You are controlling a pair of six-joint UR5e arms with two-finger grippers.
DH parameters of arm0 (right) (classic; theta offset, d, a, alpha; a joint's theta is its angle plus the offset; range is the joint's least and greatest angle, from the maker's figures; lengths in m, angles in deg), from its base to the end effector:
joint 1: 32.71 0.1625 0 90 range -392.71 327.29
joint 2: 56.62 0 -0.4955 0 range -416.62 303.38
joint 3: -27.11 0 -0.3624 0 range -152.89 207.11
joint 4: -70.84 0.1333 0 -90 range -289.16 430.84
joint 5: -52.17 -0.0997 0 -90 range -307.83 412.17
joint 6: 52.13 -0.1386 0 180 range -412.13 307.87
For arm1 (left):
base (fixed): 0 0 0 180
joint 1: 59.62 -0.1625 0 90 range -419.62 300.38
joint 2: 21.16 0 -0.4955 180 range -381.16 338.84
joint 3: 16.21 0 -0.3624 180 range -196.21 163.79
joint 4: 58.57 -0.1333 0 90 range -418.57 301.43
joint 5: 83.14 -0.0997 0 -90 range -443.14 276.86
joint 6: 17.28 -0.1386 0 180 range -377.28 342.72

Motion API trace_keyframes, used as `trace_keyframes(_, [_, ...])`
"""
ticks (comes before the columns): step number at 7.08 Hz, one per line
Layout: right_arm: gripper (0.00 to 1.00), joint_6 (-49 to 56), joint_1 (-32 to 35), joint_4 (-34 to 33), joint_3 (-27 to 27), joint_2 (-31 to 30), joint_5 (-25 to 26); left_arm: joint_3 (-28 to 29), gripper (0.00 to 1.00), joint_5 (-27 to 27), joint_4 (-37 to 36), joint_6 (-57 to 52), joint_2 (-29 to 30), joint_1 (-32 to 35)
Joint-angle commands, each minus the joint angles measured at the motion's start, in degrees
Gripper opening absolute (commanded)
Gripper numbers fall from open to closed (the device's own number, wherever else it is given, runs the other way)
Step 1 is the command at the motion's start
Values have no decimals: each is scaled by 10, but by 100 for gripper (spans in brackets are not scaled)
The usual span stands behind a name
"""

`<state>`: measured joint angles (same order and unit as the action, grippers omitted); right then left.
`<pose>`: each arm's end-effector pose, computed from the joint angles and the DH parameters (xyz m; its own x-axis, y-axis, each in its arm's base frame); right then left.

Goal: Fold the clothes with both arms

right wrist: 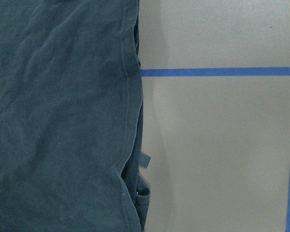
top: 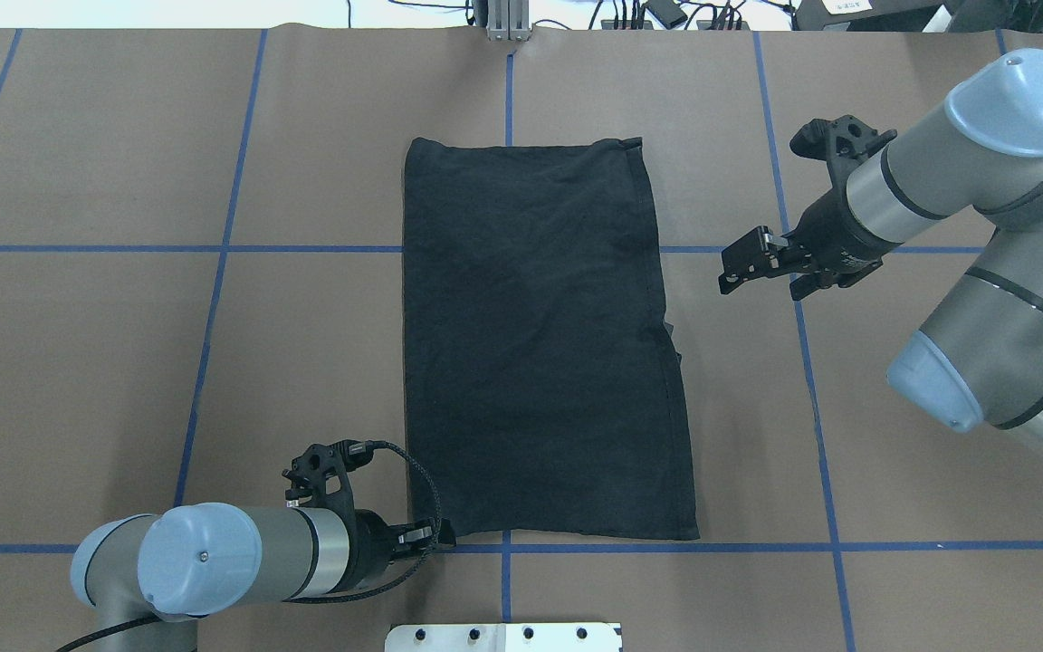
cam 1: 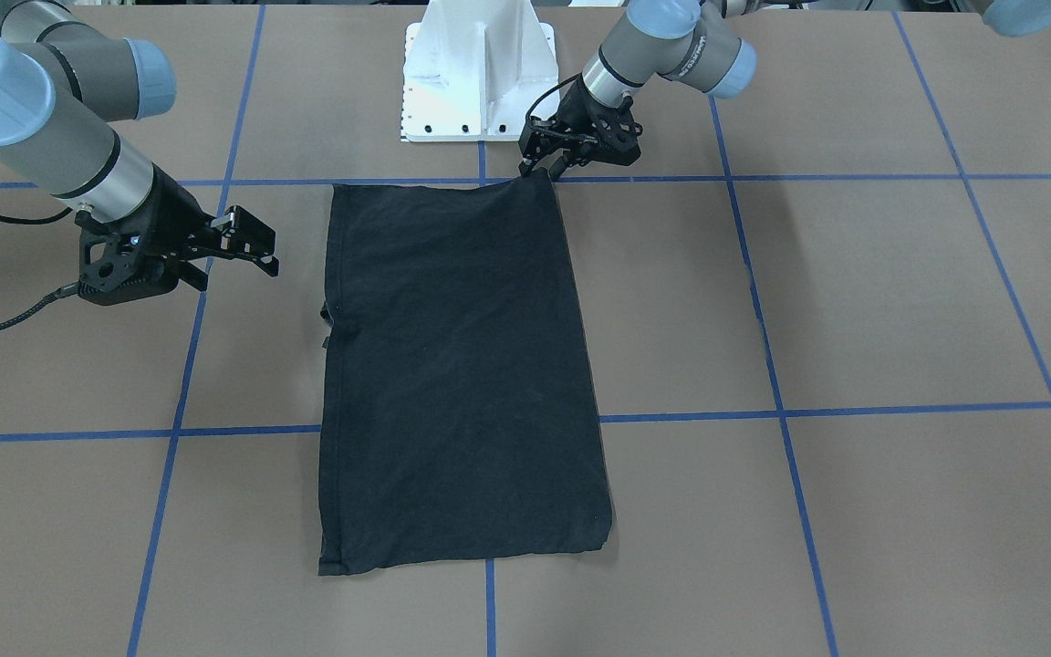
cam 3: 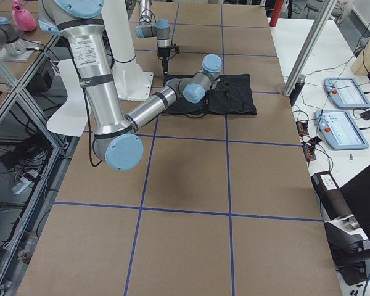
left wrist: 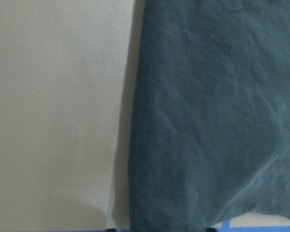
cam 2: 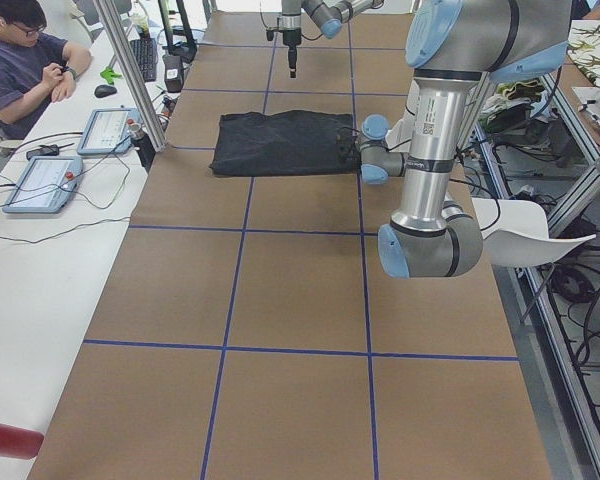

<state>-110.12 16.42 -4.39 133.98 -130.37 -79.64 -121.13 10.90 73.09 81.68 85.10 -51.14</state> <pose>-0.3523 -0.4696 0.4355 0.4993 -0.0268 0.8660 0.0291 0.9995 0.0142 0.5854 -0.2122 0.3961 0.2757 -0.1982 -0.9406 0.1250 0.9776 -0.1693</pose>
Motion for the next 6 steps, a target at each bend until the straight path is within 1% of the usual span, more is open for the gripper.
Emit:
trace_keyframes(1, [99, 3, 0, 0, -1, -1, -5, 9, 61, 0, 0, 1, 7, -9])
trace_keyframes(6, [99, 6, 0, 0, -5, 1, -4, 10, 59, 0, 0, -2, 15, 3])
